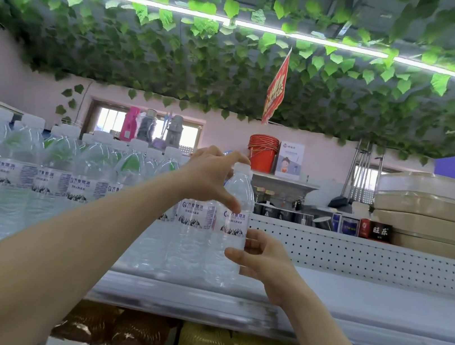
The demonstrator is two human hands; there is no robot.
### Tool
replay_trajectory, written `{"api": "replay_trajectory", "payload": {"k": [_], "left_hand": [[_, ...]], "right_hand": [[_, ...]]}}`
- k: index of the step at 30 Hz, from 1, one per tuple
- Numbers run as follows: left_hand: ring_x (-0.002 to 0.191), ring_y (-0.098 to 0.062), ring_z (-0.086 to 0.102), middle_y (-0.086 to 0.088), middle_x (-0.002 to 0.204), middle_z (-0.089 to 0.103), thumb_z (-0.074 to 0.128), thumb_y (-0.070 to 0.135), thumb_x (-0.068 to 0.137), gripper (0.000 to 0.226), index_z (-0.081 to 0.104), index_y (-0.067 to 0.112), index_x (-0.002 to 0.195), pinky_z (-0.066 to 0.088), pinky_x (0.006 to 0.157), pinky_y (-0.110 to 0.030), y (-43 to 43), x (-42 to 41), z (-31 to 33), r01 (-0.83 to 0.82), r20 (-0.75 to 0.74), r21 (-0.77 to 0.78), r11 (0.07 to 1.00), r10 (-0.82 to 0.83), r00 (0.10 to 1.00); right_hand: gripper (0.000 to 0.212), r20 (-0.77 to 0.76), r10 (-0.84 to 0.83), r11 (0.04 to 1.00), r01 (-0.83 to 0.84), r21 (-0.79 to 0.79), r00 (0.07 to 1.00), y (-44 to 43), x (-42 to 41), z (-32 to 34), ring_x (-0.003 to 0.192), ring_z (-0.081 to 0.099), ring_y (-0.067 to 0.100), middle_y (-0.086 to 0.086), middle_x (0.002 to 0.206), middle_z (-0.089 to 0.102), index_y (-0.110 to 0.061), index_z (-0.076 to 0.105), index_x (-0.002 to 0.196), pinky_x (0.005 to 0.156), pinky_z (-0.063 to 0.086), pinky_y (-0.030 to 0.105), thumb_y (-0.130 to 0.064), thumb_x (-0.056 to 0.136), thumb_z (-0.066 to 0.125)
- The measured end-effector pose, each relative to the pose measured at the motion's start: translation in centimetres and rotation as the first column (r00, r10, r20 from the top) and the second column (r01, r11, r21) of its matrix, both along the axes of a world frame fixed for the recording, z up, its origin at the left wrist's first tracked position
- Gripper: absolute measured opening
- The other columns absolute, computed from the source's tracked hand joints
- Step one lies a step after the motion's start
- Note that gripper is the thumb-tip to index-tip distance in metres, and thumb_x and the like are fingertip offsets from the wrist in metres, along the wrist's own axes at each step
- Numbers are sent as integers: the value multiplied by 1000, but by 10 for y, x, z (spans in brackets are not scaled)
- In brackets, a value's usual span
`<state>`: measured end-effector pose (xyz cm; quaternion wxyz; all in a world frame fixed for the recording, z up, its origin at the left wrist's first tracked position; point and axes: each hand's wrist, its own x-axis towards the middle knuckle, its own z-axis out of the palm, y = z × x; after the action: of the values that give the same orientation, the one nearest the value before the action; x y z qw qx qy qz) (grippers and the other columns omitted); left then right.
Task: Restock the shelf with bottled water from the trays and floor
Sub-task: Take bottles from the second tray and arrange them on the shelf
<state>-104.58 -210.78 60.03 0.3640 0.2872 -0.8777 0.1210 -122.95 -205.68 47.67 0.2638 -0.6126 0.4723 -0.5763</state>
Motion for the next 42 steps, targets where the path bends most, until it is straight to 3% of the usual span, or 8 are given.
{"api": "replay_trajectory", "payload": {"k": [6, 16, 21, 26, 29, 33, 38, 42], "left_hand": [[127, -19, 36, 5, 116, 63, 84, 61, 59, 104, 34, 36, 147, 24, 102, -37, 0, 4, -2, 21, -7, 5, 1000, -21, 1000], [134, -23, 30, 4, 117, 60, 80, 65, 62, 105, 31, 33, 150, 18, 115, -42, 3, 4, -4, -8, 36, -45, 999, 10, 999], [142, -28, 25, -3, 134, 59, 73, 71, 66, 108, 24, 32, 153, 16, 119, -48, 2, 3, -8, -76, 47, -85, 993, 80, 996], [152, -32, 5, -7, 160, 31, 66, 73, 73, 107, 17, 28, 157, 0, 124, -50, 15, 5, -22, -133, 49, -140, 981, 142, 989], [152, -32, 4, -6, 161, 29, 67, 72, 75, 103, 25, 24, 156, 3, 124, -47, 24, 13, -31, -96, -15, -148, 984, 95, 995], [152, -29, 8, -6, 159, 33, 65, 66, 81, 90, 34, 20, 152, 6, 124, -43, 42, 32, -52, -37, -83, -43, 998, 33, 996], [145, -29, 23, -9, 154, 40, 49, 65, 92, 74, 43, 16, 147, 18, 118, -40, 77, 62, -78, -43, -158, 128, 991, 63, 985], [146, -34, 24, -14, 156, 36, 31, 72, 95, 80, 42, 14, 149, 22, 117, -48, 101, 95, -99, -124, -162, 364, 923, 194, 968]], "right_hand": [[46, 3, 3, 999, -3, 41, 1000, 0, -3, 1, 103, 73, 26, 12, 113, 75, -17, 66, 120, 93, 59, 49, -13, 78, 87], [47, -14, -21, 997, 22, 72, 1000, 7, 1, 1, 107, 72, 25, 9, 116, 74, -15, 65, 124, 97, 58, 46, -13, 82, 84], [40, -81, -80, 990, 88, 107, 994, 20, 10, 8, 108, 72, 20, 3, 114, 75, -18, 68, 120, 98, 57, 43, -18, 84, 83], [38, -117, -205, 963, 221, 156, 972, 38, 26, 11, 106, 67, 17, 3, 111, 70, -16, 63, 118, 97, 57, 41, -19, 86, 82], [55, -216, -382, 906, 410, 103, 899, 49, 34, 15, 110, 64, 19, 2, 120, 66, -16, 59, 132, 98, 56, 39, -26, 84, 84], [62, -400, -577, 790, 611, -51, 712, 75, 46, 26, 121, 59, 20, 4, 133, 63, -16, 56, 141, 107, 47, 40, -36, 87, 79], [58, -593, -610, 719, 681, -137, 525, 115, 69, 38, 131, 54, 25, 7, 144, 57, -15, 51, 145, 109, 43, 41, -46, 97, 63], [60, -649, -570, 741, 656, -143, 504, 147, 90, 32, 136, 49, 27, 7, 150, 52, -14, 46, 148, 109, 40, 41, -50, 100, 55]]}}
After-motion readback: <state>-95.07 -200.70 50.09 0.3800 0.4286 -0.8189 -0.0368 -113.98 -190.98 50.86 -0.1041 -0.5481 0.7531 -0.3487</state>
